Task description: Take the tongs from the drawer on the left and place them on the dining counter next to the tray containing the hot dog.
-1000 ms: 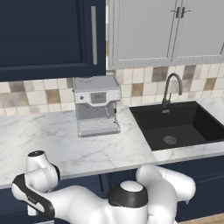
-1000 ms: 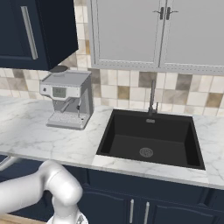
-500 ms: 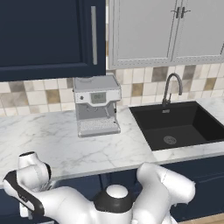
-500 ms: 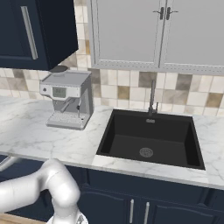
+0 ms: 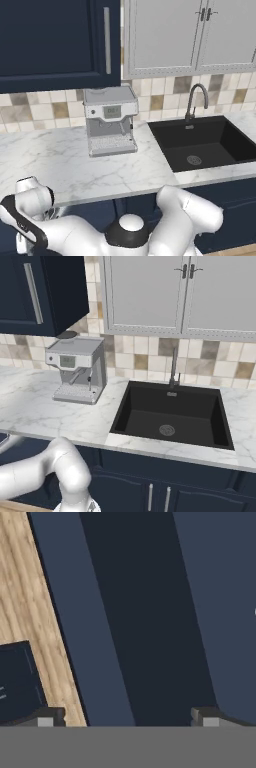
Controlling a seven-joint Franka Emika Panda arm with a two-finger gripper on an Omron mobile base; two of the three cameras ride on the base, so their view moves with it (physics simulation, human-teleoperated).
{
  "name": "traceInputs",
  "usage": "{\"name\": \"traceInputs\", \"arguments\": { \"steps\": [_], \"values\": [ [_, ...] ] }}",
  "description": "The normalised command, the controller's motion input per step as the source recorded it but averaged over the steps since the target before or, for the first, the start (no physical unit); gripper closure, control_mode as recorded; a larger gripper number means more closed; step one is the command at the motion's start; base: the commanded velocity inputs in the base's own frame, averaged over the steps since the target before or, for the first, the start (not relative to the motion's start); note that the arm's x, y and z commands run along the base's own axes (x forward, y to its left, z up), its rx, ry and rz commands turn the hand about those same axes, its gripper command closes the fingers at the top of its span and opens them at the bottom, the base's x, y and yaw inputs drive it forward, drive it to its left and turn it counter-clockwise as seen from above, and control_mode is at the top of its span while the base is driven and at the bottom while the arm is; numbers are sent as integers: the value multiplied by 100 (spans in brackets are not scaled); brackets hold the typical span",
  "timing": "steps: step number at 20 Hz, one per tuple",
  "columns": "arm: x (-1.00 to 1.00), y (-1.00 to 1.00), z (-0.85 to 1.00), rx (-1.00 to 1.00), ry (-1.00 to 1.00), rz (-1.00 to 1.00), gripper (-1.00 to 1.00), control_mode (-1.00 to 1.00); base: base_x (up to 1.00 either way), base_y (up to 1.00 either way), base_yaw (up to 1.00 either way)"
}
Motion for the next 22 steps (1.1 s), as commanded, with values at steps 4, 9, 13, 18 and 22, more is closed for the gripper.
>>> {"name": "traceInputs", "arguments": {
  "steps": [4, 9, 13, 18, 22],
  "values": [
    [-89, 1, -16, -5, -5, -14, -100, -100, 0, 0, 0],
    [-69, 0, -1, 0, 0, -12, -100, -100, 0, 0, 0],
    [-65, 0, 0, 0, 0, -11, -100, -100, 0, 0, 0],
    [-35, 0, 0, 0, 0, -9, -100, -100, 0, 0, 0],
    [11, 0, 0, 0, 1, 0, -100, -100, 0, 0, 0]
  ]
}}
